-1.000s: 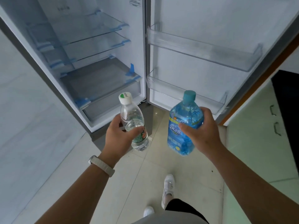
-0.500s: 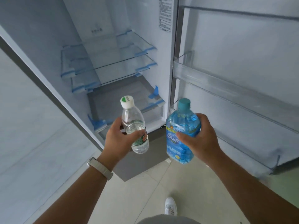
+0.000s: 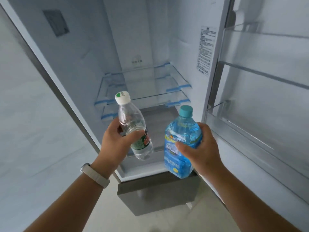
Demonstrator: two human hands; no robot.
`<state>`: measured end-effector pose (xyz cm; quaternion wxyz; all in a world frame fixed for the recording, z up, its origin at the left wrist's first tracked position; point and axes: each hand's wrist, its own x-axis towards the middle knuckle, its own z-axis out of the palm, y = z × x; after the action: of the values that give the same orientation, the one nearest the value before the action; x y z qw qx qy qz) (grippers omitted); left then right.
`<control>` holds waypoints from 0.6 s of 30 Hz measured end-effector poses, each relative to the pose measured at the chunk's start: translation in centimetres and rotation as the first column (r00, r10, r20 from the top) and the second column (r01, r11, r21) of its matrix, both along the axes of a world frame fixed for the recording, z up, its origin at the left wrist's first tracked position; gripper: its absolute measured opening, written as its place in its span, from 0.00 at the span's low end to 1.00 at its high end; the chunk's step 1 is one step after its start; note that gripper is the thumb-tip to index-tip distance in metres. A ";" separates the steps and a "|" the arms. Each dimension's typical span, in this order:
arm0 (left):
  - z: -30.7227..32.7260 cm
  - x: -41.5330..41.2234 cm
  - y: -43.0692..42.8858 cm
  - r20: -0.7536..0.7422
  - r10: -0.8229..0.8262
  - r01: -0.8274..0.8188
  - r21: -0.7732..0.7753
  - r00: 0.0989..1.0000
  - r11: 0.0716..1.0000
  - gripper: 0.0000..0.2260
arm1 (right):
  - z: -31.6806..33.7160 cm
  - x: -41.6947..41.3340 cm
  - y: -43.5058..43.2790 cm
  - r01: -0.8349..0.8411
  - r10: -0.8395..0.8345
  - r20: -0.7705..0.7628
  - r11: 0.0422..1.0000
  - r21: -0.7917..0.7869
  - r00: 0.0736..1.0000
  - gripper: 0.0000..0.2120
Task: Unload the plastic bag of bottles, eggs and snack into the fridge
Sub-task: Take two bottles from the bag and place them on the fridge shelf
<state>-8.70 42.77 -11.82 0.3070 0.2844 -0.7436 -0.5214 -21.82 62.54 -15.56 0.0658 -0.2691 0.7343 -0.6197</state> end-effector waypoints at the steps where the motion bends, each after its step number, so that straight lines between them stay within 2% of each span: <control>1: 0.4 -0.4 -0.5 -0.018 0.007 -0.007 0.015 1.000 1.000 0.15 | 0.4 -0.4 -0.8 -0.011 0.011 -0.001 1.000 -0.008 1.000 0.26; 5: 2.0 -2.4 -3.1 -0.087 0.034 -0.030 0.053 0.996 0.998 0.16 | 2.3 -2.0 -4.4 -0.025 0.024 -0.023 0.999 -0.045 0.999 0.25; 10: 3.1 -5.0 -6.9 -0.141 0.046 -0.037 0.066 0.989 0.997 0.26 | 4.0 -4.5 -8.8 0.061 -0.067 -0.077 0.995 -0.077 0.995 0.23; 18: 5.1 -8.2 -12.7 -0.247 0.048 -0.021 0.109 0.968 0.994 0.22 | 7.1 -7.4 -14.5 0.125 -0.145 -0.122 0.980 -0.156 0.982 0.23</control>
<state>-16.90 30.10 -6.76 0.3916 0.2455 -0.6656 -0.5860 -29.18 48.01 -8.50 -0.0457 -0.2632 0.7056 -0.6563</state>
